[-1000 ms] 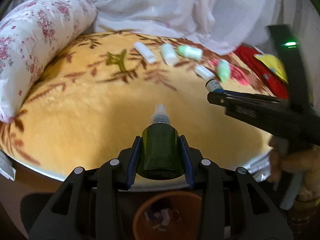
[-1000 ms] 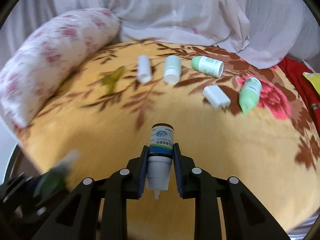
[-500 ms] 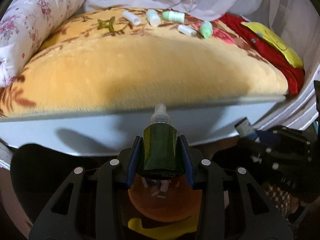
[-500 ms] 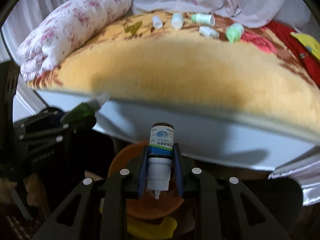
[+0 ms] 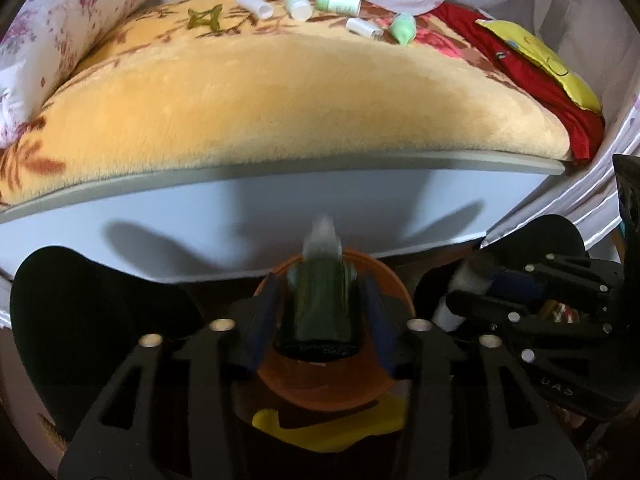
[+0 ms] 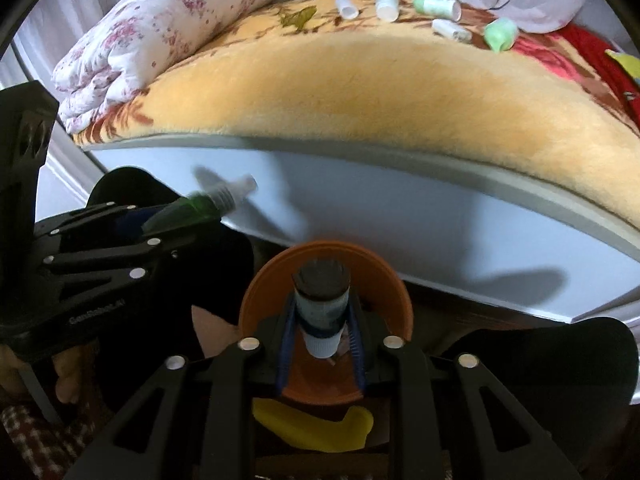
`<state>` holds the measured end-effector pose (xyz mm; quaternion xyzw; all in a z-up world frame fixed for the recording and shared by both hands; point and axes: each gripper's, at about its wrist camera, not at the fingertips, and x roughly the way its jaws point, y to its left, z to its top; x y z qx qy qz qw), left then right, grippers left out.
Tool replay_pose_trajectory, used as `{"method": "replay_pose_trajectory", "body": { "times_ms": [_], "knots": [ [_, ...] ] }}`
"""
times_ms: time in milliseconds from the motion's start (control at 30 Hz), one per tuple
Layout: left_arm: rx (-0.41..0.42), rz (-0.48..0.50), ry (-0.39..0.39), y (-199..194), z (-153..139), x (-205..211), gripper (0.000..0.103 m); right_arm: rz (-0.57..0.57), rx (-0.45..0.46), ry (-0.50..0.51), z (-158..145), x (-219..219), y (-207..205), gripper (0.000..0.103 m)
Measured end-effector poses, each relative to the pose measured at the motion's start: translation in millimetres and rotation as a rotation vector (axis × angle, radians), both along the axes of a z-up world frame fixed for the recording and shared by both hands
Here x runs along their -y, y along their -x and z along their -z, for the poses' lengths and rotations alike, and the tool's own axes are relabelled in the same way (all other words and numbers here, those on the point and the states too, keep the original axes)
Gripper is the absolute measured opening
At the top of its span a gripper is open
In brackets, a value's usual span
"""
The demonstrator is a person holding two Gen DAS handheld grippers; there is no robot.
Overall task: Collect trash
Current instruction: 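Lower both bottles into the orange bin and open both tools, then move both tools back over the remaining items on the bed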
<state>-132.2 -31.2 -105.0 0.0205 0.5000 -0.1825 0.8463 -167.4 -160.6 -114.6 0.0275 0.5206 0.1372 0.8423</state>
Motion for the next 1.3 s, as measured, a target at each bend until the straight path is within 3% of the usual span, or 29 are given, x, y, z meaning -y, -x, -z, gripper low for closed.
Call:
{"method": "replay_pose_trajectory", "body": {
  "times_ms": [33,133,600,1000,1300],
  "knots": [
    [0.01,-0.011,-0.013,0.7,-1.5,-1.5,0.065,0.011,0.013,-0.002,-2.2,1.5,0.6,0.051],
    [0.03,-0.011,-0.011,1.6,-6.7,-2.1,0.071,0.026,0.045,0.02,-9.4,5.4,-0.2,0.051],
    [0.084,-0.035,0.014,-24.1,-25.0,-2.1,0.073,0.094,0.169,0.057,-40.8,37.4,-42.0,0.053],
    [0.276,-0.09,0.053,-73.1,-69.0,8.3,0.078,0.129,0.303,0.186,-62.7,66.4,-194.9,0.053],
    [0.237,-0.108,0.046,-95.2,-56.1,3.5,0.078,0.108,0.25,0.285,-50.8,72.8,-300.3,0.054]
  ]
}}
